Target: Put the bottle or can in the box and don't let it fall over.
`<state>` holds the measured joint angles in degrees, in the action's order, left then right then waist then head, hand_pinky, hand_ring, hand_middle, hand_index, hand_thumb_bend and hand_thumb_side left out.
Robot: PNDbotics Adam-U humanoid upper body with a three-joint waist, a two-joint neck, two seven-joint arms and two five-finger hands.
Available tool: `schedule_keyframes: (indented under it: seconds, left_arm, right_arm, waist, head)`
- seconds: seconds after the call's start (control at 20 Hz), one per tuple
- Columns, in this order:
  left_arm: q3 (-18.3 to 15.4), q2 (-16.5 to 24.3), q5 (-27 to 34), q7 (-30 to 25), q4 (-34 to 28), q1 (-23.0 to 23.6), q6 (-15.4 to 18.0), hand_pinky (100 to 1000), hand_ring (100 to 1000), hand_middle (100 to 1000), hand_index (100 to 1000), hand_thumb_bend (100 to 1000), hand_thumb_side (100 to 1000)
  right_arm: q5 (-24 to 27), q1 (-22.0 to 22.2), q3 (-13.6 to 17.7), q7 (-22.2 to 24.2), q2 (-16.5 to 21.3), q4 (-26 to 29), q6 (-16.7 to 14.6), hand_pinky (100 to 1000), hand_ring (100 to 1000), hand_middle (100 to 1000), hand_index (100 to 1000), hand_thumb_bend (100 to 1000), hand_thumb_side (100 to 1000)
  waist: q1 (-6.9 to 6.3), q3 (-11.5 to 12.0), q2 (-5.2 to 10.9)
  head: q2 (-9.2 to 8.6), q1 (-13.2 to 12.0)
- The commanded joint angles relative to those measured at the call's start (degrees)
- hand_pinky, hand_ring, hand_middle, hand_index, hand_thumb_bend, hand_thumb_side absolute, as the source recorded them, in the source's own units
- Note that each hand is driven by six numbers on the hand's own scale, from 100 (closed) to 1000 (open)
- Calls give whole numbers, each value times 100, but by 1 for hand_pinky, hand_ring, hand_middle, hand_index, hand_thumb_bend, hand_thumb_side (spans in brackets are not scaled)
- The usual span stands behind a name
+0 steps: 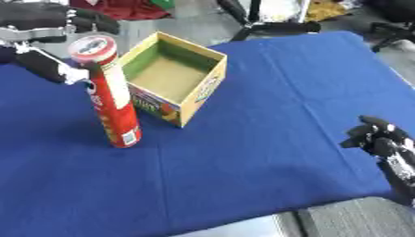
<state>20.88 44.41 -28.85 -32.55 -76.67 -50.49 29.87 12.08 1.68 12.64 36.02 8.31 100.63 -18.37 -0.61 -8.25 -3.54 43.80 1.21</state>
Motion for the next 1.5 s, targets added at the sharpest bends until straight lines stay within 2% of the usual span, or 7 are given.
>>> schedule_keyframes:
  seconds: [0.05, 0.3, 0.6, 1.2, 1.25, 1.35, 1.5]
  left_arm:
    - [-105, 147, -36, 142, 6, -134, 48, 1000, 1000, 972, 1000, 100, 570]
    - [-13, 92, 232, -177, 121, -122, 218, 1000, 1000, 968, 1000, 100, 721]
    - [28, 25, 649, -751, 201, -113, 341, 984, 1000, 955, 1000, 100, 814]
    - [137, -162, 537, -1268, 327, -58, 487, 930, 962, 904, 1000, 100, 832]
    - [150, -173, 499, -1282, 342, -45, 498, 919, 951, 894, 1000, 100, 820]
    - [177, -194, 426, -1327, 375, -19, 517, 854, 911, 853, 1000, 100, 679]
    - [209, -226, 366, -1433, 430, 2, 539, 705, 794, 763, 965, 100, 359]
  right_arm:
    - [34, -47, -5, 17, 83, 64, -8, 714, 648, 678, 880, 100, 587]
    - [42, -57, -14, 31, 82, 65, -1, 715, 648, 678, 881, 100, 587]
    - [56, -65, -24, 53, 80, 65, 5, 716, 648, 679, 882, 100, 588]
    - [76, -87, -38, 91, 66, 66, 16, 718, 648, 680, 882, 100, 586]
    - [77, -89, -38, 92, 66, 66, 16, 718, 648, 680, 882, 100, 586]
    - [80, -93, -38, 96, 64, 67, 18, 718, 648, 681, 883, 100, 586]
    - [83, -98, -39, 101, 63, 67, 22, 719, 648, 681, 883, 100, 585]
  waist:
    - [5, -13, 98]
    - [1, -28, 92]
    - [2, -49, 87]
    - [7, -82, 67]
    - [7, -84, 66]
    - [6, -88, 64]
    - [6, -91, 64]
  head:
    - [32, 28]
    - [32, 36]
    - [32, 52]
    - [-5, 75]
    - [-8, 77]
    - [-13, 80]
    - [-21, 86]
